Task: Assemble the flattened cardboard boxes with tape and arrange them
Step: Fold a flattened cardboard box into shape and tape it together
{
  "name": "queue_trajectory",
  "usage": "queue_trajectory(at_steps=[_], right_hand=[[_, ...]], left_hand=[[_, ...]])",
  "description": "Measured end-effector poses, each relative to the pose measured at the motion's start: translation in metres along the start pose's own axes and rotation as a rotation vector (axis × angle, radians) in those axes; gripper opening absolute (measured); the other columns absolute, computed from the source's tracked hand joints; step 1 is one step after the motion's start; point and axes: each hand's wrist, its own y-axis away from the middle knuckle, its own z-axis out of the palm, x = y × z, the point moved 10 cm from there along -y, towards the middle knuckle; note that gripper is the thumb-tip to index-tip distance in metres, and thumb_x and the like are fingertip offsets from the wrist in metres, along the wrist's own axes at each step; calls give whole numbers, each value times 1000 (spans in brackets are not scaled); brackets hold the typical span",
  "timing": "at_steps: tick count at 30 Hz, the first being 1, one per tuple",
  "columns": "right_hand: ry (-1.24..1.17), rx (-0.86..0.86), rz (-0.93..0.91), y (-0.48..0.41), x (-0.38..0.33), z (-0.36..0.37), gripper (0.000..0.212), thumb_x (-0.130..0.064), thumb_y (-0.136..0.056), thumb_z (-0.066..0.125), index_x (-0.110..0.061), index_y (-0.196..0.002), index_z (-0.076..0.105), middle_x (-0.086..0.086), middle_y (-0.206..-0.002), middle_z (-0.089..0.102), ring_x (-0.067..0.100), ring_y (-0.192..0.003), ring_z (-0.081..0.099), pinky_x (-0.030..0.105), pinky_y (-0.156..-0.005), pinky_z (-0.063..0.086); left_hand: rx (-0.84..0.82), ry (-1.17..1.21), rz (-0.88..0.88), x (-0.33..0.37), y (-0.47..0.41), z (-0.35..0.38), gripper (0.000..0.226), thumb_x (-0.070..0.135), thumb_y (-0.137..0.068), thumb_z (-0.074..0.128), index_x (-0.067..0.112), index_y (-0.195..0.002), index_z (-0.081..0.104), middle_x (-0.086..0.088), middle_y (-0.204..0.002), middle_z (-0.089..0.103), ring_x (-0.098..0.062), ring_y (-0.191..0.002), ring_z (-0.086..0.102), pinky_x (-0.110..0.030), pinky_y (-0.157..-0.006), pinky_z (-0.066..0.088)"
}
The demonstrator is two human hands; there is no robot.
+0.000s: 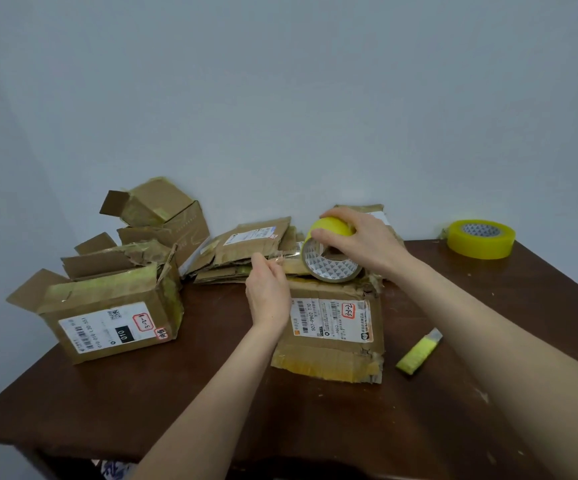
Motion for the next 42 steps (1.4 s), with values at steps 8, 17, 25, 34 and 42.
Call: queue_trajectory(at_steps=[8, 17, 25, 34, 42], right_hand=[[103, -33, 36, -17, 14, -8, 42, -53, -76, 72, -25, -107, 68, -9, -103, 61, 11, -94, 57, 11, -66, 40], [209, -76, 4, -18, 3, 2, 45, -63, -69, 70, -31, -100, 66, -2, -106, 66, 14, -95, 60, 25, -76, 50], [219, -79, 20, -5, 3, 4, 58, -64, -72, 67, -28, -117, 65, 0, -114, 62, 17, -103, 56, 30, -82, 50], [145, -58, 37, 7, 3, -3, 56, -59, -78, 67, -28, -124, 61, -2, -124, 58, 13, -104, 48, 28, -84, 41], [-98, -79, 143, 8, 21, -11, 53, -50, -78, 72, -25, -122, 56, -5, -112, 59, 4, -89, 58, 14, -63, 43]], left_hand=[[7, 176, -145, -15, -13, 0, 25, 10, -99, 32, 15, -74, 34, 9, -90, 66, -10, -78, 50, -23, -59, 32], [76, 280, -215, -32, -18, -3, 23, 8, -94, 36, 15, -72, 36, 3, -82, 70, -20, -90, 62, -34, -76, 45], [-6, 185, -231, -40, -18, 0, 25, 10, -92, 45, 14, -70, 35, 0, -74, 56, -13, -69, 49, -30, -60, 35], [-371, 287, -510, -70, 5, 11, 18, 7, -93, 57, 6, -110, 57, -8, -89, 68, -13, -72, 66, -27, -64, 55], [-791, -470, 661, 37, 24, 56, 103, 58, -77, 66, 15, -153, 11, 0, -159, 13, -17, -146, 12, -37, -119, 18]])
